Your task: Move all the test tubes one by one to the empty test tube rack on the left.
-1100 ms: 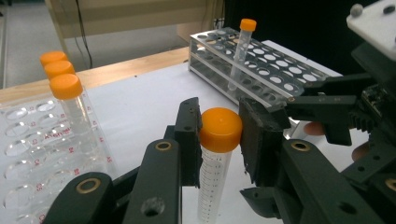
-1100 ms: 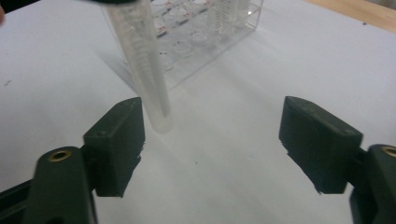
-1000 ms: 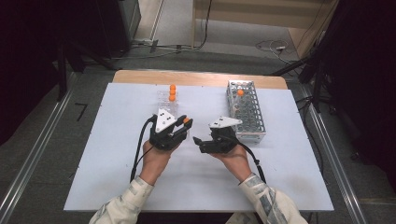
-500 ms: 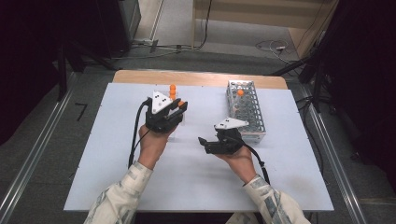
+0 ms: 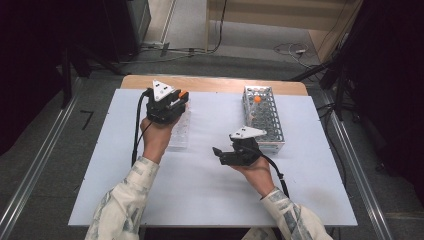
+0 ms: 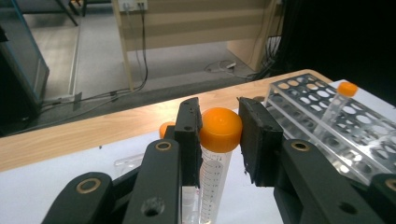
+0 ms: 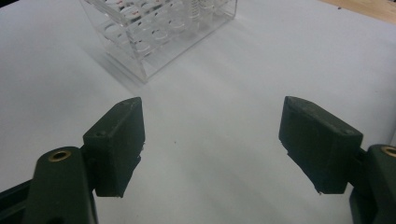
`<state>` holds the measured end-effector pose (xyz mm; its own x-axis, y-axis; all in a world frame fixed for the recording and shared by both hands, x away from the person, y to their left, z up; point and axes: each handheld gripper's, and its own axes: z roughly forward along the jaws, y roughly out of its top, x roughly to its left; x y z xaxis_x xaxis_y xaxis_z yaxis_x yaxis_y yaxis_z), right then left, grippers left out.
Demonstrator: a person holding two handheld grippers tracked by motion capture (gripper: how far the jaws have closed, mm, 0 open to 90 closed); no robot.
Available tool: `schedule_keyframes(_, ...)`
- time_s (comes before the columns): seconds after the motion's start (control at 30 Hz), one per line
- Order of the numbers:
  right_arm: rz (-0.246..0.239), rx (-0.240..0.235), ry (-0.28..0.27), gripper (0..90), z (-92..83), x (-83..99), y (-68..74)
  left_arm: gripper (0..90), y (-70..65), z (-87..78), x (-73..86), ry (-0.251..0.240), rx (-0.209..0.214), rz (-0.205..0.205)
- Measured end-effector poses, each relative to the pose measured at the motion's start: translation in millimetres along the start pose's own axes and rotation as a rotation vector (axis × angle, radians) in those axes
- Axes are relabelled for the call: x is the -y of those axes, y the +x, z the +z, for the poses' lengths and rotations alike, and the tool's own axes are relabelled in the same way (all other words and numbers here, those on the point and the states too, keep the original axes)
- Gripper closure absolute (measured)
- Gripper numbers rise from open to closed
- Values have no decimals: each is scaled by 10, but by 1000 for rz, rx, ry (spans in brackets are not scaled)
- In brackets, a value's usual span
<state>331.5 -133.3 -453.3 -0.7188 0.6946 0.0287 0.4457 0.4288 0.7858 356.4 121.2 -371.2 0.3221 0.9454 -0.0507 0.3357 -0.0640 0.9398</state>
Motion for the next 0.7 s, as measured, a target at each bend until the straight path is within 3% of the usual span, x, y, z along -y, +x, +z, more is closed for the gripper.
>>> schedule_keyframes(0.33, 7, 2, -4, 215, -12, 3, -12, 703, 32, 127, 87, 31, -18, 4)
schedule_keyframes(0.7, 5, 5, 0, 215, -7, 9, -8, 702, 0, 241, 320, 82, -47, 19)
